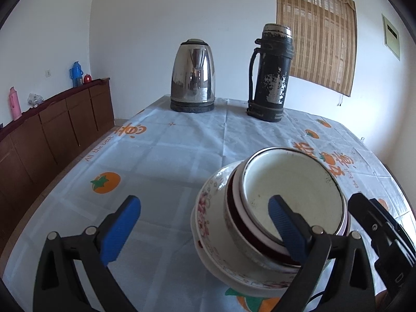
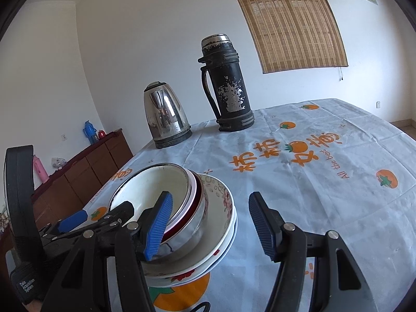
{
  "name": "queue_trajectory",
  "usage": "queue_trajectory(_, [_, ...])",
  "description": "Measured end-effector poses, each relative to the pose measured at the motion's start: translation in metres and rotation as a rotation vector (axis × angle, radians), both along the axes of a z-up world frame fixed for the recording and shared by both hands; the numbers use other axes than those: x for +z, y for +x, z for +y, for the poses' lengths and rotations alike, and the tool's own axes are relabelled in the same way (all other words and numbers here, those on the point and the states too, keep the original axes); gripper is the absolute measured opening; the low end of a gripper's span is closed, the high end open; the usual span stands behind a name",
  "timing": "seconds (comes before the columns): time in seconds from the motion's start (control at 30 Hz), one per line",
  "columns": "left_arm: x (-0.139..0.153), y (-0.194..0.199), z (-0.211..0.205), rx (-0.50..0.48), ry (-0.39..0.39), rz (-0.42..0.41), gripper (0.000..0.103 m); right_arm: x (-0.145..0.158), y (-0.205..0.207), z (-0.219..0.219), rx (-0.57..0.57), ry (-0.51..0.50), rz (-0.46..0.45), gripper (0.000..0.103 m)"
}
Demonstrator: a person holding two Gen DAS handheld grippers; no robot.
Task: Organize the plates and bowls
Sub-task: 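Pull both grippers back away from the stacked dishes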
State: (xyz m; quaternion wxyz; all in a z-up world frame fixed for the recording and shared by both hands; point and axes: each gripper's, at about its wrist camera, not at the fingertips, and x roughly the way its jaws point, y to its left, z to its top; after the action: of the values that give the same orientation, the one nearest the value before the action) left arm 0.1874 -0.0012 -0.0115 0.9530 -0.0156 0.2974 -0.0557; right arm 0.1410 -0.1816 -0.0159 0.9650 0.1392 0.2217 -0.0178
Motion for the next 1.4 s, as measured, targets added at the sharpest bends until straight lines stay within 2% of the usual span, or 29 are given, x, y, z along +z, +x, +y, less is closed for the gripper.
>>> queue_trajectory(0.13, [0.003, -0.01, 0.006, 0.003, 0.002, -0.04, 0.1, 0.004, -0.009, 0.0, 0.01, -0.002, -0.033, 0.063])
queue_trajectory(0.47, [0.002, -0.017, 0.009, -0.04, -0.073, -0.044, 0.1, 0.002, -0.02, 0.015, 0.043, -0.07, -0.055, 0.063])
queue_trajectory(0.57, [-0.002, -0.017, 0.004, -0.036, -0.049, -0.032, 0.101, 0.0, -0.021, 0.011, 0.034, -0.06, -0.046, 0.063])
queue_trajectory(0.77, [0.0, -0.031, 0.004, -0.042, -0.06, -0.043, 0.101, -0.002, -0.027, 0.003, 0.01, -0.049, -0.043, 0.063])
queue_trajectory(1.03, [0.0, -0.048, 0.0, -0.045, 0.001, -0.068, 0.101, -0.001, -0.04, 0.009, 0.023, -0.085, -0.069, 0.063])
queue_trajectory(1.23, [-0.001, -0.056, 0.004, -0.03, -0.006, -0.066, 0.101, 0.0, -0.049, 0.011, 0.028, -0.097, -0.087, 0.063])
queue_trajectory(1.4, [-0.001, -0.069, 0.003, -0.024, 0.02, -0.087, 0.101, 0.002, -0.059, 0.015, 0.027, -0.124, -0.111, 0.064])
